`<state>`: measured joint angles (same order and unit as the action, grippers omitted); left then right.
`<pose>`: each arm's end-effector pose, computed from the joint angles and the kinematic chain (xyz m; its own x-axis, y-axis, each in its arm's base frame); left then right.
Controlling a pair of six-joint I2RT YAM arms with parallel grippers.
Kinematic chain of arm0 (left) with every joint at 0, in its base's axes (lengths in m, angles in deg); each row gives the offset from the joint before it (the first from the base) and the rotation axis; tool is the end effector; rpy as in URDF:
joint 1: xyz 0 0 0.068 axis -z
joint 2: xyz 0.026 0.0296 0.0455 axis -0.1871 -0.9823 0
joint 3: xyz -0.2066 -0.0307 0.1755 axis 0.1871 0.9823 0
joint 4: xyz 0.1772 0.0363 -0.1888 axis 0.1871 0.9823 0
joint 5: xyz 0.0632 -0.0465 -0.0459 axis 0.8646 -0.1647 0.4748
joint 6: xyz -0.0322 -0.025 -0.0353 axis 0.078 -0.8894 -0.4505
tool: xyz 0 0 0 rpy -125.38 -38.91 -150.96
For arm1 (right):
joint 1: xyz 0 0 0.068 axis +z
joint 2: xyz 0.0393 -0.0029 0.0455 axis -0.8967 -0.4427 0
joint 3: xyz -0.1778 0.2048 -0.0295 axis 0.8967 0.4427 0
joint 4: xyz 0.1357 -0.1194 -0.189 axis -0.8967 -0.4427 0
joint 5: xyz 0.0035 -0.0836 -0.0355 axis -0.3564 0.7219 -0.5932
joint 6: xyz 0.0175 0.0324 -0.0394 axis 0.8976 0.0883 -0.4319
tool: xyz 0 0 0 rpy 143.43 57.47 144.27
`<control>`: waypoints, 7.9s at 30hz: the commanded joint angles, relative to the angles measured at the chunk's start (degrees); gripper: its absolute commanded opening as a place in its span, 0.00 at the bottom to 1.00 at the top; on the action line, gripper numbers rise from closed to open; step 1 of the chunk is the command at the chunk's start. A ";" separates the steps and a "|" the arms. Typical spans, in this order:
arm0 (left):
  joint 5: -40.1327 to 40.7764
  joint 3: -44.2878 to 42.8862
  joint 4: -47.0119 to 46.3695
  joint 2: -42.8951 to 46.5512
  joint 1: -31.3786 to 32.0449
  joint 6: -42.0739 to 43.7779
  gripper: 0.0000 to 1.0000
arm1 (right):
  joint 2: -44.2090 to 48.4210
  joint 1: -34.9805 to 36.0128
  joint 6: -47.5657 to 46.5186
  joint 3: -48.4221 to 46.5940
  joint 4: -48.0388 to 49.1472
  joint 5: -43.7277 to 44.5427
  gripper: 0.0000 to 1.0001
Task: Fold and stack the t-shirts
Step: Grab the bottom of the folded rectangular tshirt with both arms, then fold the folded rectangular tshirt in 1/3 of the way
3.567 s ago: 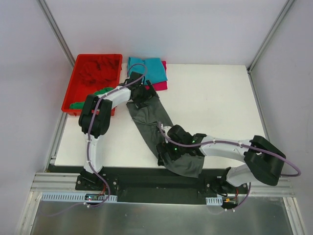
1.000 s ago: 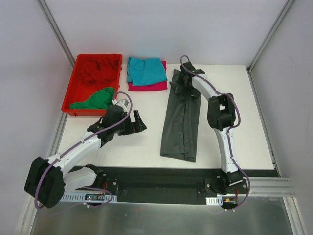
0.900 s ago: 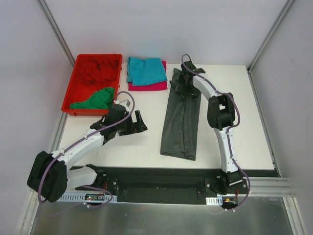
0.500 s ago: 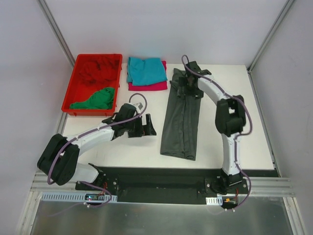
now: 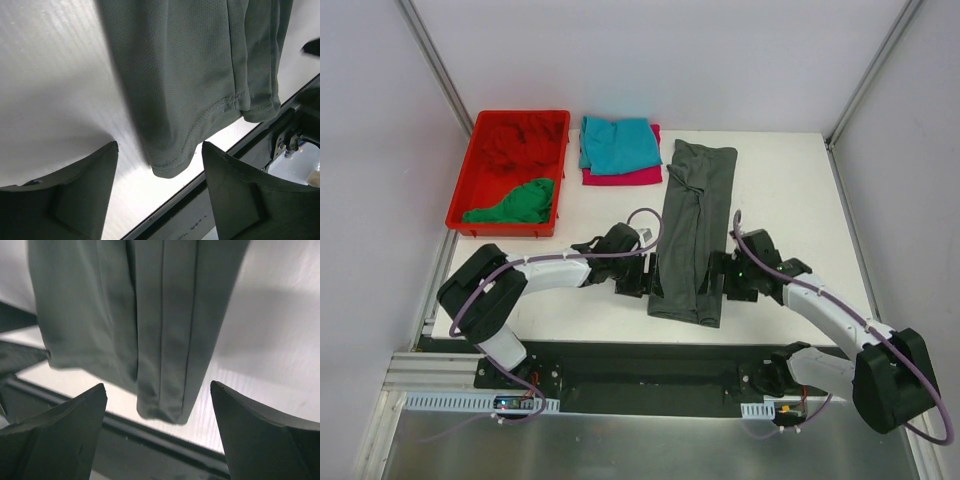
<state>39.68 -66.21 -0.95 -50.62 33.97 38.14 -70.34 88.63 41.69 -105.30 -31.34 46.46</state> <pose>0.2178 -0.2325 0.1642 -0.9123 0.0748 -0.4026 0.3341 0.7047 -0.6260 0.1959 0.0987 0.2081 -0.7990 -0.1162 -0.5900 -0.3471 0.8904 0.2946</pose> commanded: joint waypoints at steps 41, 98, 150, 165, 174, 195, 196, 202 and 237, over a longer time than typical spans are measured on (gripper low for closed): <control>3.89 0.65 3.98 -2.81 2.45 -0.77 0.00 | -2.87 16.22 5.80 -4.44 -11.84 12.57 0.14; 2.48 2.05 3.98 -3.86 2.53 -2.61 0.00 | 6.54 15.17 17.13 7.59 -7.83 11.71 0.75; -1.66 11.30 7.40 21.19 5.17 -7.89 0.00 | 35.90 31.61 29.62 12.26 -11.34 9.74 0.01; -4.55 -11.73 9.43 5.03 -4.84 -3.58 0.00 | 16.65 14.83 11.70 -2.06 -3.26 18.12 0.01; -10.88 -23.86 11.10 -5.17 -10.21 0.99 0.00 | 6.80 5.43 4.31 -8.39 2.28 14.62 0.01; -11.67 -42.23 16.46 -22.66 -16.01 2.84 0.03 | -11.75 -6.27 1.14 -15.78 11.60 5.03 0.01; -11.76 -43.03 16.81 -23.54 -16.10 3.01 0.03 | -12.45 -6.62 1.31 -15.96 11.86 4.94 0.01; -12.37 -46.81 17.78 -28.20 -16.63 3.89 0.07 | -16.40 -8.47 1.40 -16.40 13.36 4.15 0.05; -9.65 -19.12 10.22 -10.00 -13.90 1.70 0.85 | -16.84 -4.24 -3.69 -16.13 6.24 10.21 0.85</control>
<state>32.08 -82.86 11.73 -57.53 18.75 40.52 -84.09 86.71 36.40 -116.55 -22.51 49.33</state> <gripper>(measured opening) 0.929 0.858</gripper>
